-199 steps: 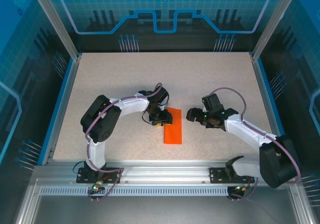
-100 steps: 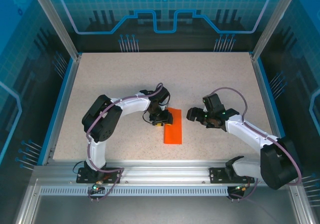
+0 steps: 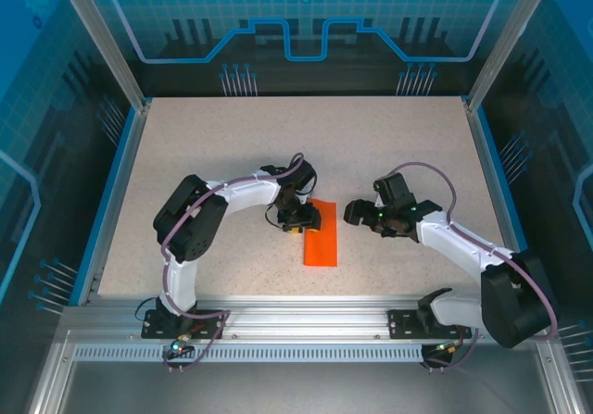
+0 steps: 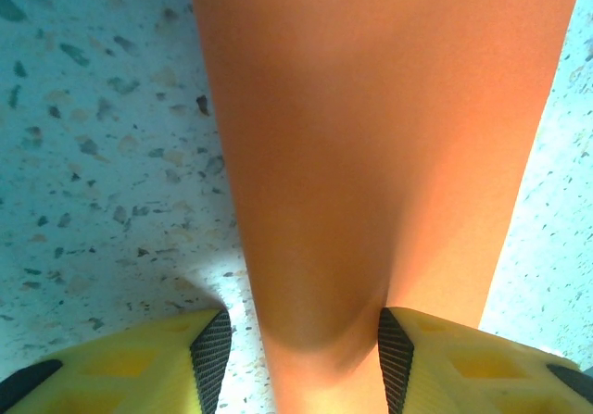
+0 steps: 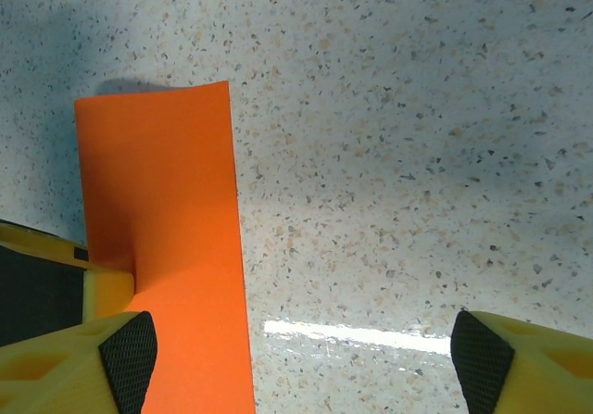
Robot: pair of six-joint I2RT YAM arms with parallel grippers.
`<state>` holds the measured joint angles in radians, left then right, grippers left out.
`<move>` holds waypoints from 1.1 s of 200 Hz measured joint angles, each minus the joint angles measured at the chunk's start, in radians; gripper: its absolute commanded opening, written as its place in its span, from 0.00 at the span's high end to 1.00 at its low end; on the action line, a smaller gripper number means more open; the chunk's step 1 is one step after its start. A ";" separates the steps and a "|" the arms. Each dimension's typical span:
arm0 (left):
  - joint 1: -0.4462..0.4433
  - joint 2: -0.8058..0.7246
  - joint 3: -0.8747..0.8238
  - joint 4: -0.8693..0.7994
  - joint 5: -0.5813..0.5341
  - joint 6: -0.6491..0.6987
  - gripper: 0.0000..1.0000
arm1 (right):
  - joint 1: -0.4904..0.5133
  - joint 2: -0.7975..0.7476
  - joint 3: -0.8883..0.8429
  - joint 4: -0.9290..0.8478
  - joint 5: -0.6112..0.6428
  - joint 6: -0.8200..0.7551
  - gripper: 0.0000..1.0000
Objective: Fold a paper plane with a square sheet of paper (fold left side to right side)
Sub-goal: Hold the square sheet of paper at the center of the table.
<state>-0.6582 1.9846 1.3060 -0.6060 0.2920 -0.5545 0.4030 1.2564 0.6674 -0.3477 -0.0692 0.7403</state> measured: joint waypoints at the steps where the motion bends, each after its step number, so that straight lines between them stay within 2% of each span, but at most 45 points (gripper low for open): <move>1: 0.000 0.000 0.000 0.000 0.000 0.000 0.49 | 0.000 0.000 0.000 0.000 -0.001 0.000 0.14; 71: -0.001 0.002 0.001 -0.002 -0.002 -0.002 0.49 | 0.002 0.000 0.000 0.001 -0.017 0.000 0.14; 104: -0.001 0.002 0.001 -0.002 -0.003 -0.005 0.49 | 0.005 0.015 0.000 0.017 -0.046 -0.008 0.30; 146: -0.002 0.002 0.001 -0.002 -0.005 -0.005 0.49 | 0.036 0.113 0.000 0.085 -0.157 0.003 0.72; 163: -0.002 0.002 0.001 -0.002 -0.006 -0.005 0.49 | 0.056 0.164 0.002 0.102 -0.184 -0.003 0.84; 180: -0.003 0.002 0.001 -0.003 -0.008 -0.005 0.49 | 0.076 0.209 0.012 0.108 -0.199 0.005 0.89; 220: -0.004 0.002 0.002 -0.003 -0.009 -0.005 0.49 | 0.102 0.284 0.054 0.126 -0.205 0.004 0.92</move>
<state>-0.6624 1.9869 1.3075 -0.6090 0.2829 -0.5591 0.5053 1.5402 0.7212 -0.2214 -0.2741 0.7441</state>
